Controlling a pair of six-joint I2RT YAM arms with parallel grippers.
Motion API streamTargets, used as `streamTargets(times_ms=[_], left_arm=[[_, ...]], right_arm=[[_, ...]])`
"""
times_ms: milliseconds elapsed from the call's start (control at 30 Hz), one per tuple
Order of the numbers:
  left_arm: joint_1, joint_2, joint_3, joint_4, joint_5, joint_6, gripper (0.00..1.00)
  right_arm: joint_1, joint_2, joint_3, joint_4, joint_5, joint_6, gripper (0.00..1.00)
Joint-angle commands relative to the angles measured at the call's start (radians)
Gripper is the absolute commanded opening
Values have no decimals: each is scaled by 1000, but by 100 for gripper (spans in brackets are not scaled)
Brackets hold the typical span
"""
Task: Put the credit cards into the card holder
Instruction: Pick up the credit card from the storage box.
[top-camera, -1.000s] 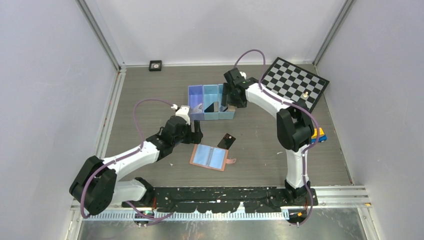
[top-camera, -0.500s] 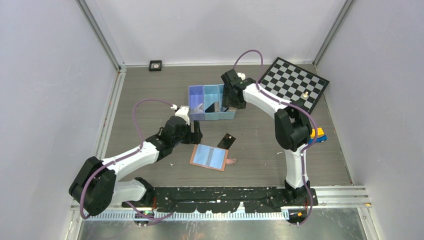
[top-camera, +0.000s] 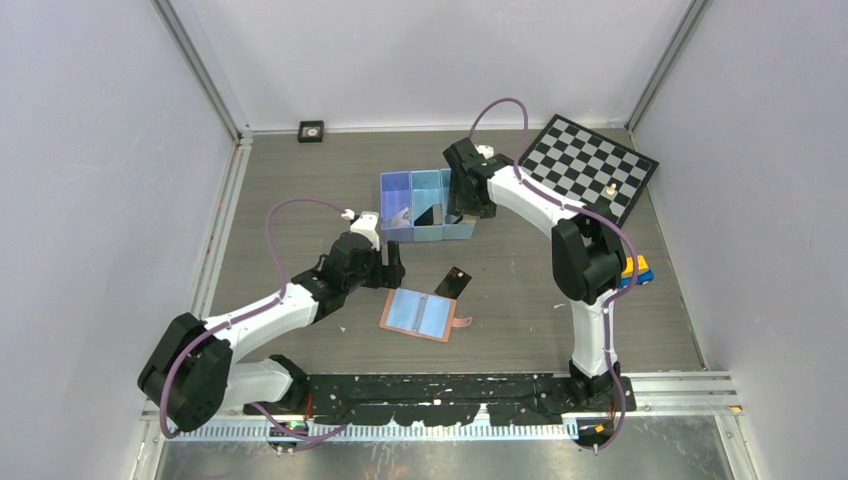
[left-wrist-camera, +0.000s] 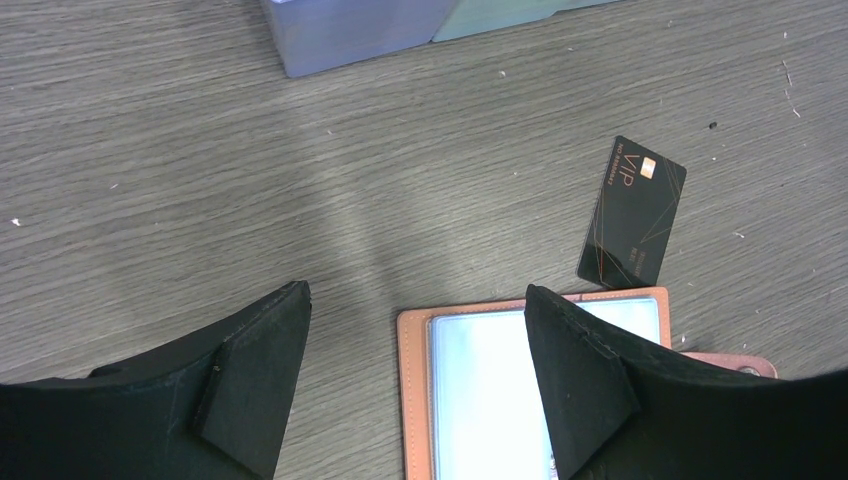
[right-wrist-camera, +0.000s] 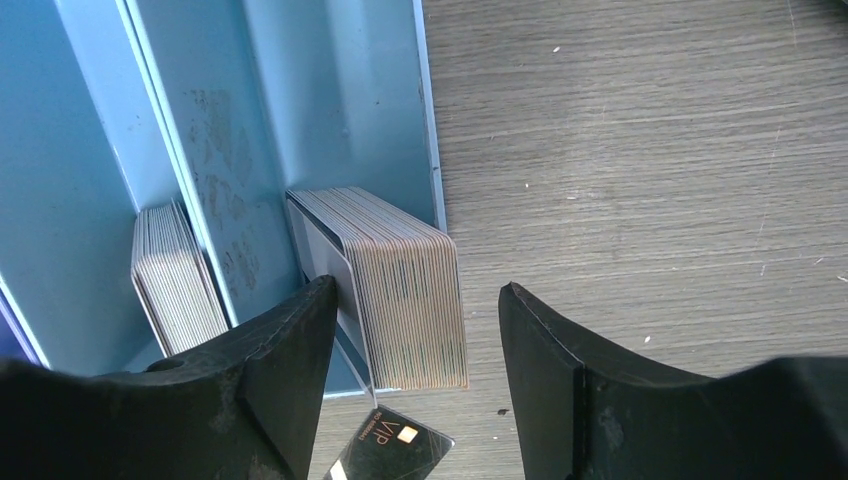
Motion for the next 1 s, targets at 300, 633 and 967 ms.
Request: streamTargets(times_ms=[300, 633, 967], left_arm=[[5, 9, 8, 16, 20, 2, 81], [6, 10, 9, 15, 18, 2, 81], [5, 15, 10, 15, 23, 2, 81]], right_arm=[[-6, -95, 51, -64, 70, -16, 61], [-6, -88, 49, -65, 52, -17, 40], [-6, -107, 52, -66, 59, -22, 29]])
